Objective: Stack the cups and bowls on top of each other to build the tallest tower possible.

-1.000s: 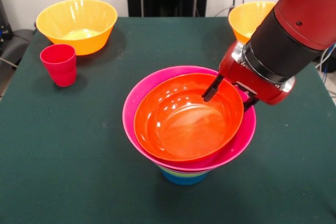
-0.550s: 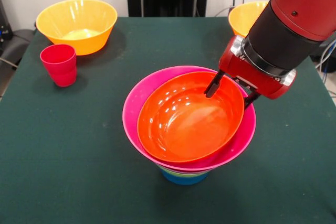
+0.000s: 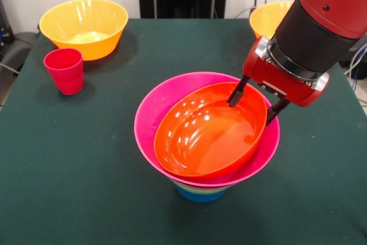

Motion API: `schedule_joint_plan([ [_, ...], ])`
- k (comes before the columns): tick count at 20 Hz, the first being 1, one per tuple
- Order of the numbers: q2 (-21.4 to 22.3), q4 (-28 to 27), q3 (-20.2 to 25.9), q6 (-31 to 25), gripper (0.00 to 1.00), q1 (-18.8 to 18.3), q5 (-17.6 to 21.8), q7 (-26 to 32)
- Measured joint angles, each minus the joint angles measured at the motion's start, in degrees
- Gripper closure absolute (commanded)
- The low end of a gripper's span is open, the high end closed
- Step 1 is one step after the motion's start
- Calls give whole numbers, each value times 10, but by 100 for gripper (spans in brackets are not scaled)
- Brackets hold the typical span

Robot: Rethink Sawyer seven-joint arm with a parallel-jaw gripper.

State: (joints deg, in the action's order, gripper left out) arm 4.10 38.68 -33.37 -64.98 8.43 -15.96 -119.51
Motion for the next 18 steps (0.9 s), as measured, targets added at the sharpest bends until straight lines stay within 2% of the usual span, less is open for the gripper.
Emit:
schedule_joint_plan([
  [6, 9, 15, 14, 15, 0, -2, -7, 0],
  [18, 47, 75, 69, 86, 0, -21, -25, 0],
])
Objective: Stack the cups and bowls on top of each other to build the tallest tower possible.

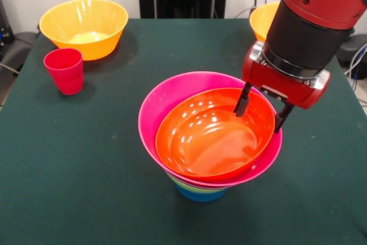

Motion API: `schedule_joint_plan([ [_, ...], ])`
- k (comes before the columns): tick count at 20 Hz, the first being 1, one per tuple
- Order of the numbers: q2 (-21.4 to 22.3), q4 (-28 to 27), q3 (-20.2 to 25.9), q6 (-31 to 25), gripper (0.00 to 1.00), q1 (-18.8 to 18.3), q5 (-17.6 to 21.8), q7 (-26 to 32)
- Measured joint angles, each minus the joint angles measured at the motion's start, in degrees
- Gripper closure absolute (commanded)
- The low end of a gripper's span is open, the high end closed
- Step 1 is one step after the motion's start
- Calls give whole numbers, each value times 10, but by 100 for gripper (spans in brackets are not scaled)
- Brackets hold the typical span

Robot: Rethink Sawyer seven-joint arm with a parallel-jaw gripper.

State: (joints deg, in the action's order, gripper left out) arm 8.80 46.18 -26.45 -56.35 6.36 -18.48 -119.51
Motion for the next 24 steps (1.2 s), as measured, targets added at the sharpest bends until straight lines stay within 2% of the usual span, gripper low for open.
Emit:
schedule_joint_plan([
  [17, 47, 57, 53, 18, 0, -31, 0, 0],
  [24, 86, 103, 98, 34, 0, -65, 0, 0],
])
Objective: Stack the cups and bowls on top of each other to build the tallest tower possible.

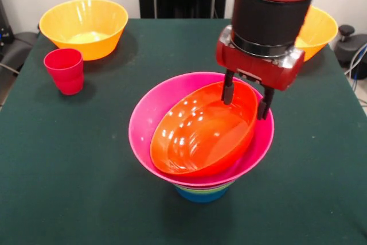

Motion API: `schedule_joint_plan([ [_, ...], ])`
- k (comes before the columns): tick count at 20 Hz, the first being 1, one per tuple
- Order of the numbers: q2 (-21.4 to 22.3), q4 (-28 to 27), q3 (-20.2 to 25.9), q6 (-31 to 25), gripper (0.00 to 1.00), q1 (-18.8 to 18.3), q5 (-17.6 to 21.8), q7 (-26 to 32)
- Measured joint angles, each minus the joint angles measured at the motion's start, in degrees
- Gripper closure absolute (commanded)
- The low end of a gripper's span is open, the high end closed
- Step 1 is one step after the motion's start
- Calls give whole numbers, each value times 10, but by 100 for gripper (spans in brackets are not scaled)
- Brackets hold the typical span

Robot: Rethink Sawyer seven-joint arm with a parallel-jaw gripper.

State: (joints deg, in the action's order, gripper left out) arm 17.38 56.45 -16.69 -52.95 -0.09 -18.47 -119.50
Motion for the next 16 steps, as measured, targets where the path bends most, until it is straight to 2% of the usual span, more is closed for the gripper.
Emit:
schedule_joint_plan([
  [7, 21, 20, 34, 20, 0, -32, 1, 0],
  [16, 20, 20, 54, 22, 0, -36, 1, 0],
])
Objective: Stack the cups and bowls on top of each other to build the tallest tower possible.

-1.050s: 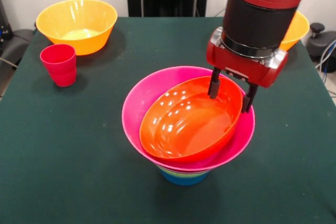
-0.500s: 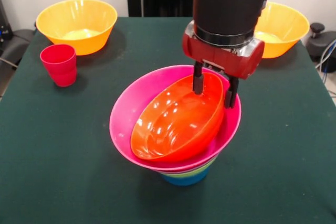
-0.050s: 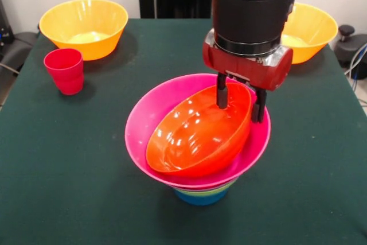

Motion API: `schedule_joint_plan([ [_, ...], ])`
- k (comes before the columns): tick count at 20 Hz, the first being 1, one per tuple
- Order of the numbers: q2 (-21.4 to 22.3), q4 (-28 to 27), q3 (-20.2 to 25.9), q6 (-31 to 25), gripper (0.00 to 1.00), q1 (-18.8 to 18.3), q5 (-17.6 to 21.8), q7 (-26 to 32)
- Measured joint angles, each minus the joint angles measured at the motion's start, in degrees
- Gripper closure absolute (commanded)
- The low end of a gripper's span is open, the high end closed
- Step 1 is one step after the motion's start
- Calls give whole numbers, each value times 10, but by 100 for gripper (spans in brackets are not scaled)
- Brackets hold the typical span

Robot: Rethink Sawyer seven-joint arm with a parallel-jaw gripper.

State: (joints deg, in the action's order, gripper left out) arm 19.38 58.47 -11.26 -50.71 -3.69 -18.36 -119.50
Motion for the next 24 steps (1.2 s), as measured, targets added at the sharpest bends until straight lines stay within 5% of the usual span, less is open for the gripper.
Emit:
schedule_joint_plan([
  [24, 7, 10, 24, 13, 0, 3, 0, 0],
])
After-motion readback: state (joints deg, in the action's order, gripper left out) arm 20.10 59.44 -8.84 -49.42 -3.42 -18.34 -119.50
